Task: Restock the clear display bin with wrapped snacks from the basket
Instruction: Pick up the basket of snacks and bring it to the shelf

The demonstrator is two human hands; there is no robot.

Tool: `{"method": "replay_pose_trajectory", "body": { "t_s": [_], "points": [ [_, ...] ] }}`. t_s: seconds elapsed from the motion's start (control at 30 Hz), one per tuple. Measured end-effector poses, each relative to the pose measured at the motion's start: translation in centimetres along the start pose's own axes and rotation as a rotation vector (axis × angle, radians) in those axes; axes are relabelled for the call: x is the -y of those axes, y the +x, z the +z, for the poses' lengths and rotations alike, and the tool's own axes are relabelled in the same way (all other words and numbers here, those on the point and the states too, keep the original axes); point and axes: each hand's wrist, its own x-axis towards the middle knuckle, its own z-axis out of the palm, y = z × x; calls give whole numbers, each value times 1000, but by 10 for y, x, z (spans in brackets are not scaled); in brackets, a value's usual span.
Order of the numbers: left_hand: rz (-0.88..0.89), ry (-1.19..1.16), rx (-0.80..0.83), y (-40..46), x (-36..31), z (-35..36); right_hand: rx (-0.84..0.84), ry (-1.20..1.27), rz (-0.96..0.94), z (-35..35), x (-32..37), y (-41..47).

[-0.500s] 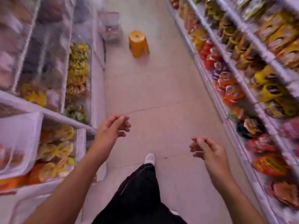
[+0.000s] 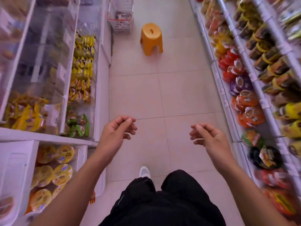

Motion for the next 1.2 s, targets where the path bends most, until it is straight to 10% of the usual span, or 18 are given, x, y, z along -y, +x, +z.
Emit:
{"method": "replay_pose_trajectory", "body": {
  "t_s": [0.4,0.73,1.2],
  "points": [
    [-11,20,-6,197,-83,54,-25,-34,6,-17,75,216],
    [-4,-100,-322,333,-132,-18,255,-53,-41,77,181,423],
    [16,-113,-228,626,-268,-88,169,-114,-28,177,307,645]
  ]
}}
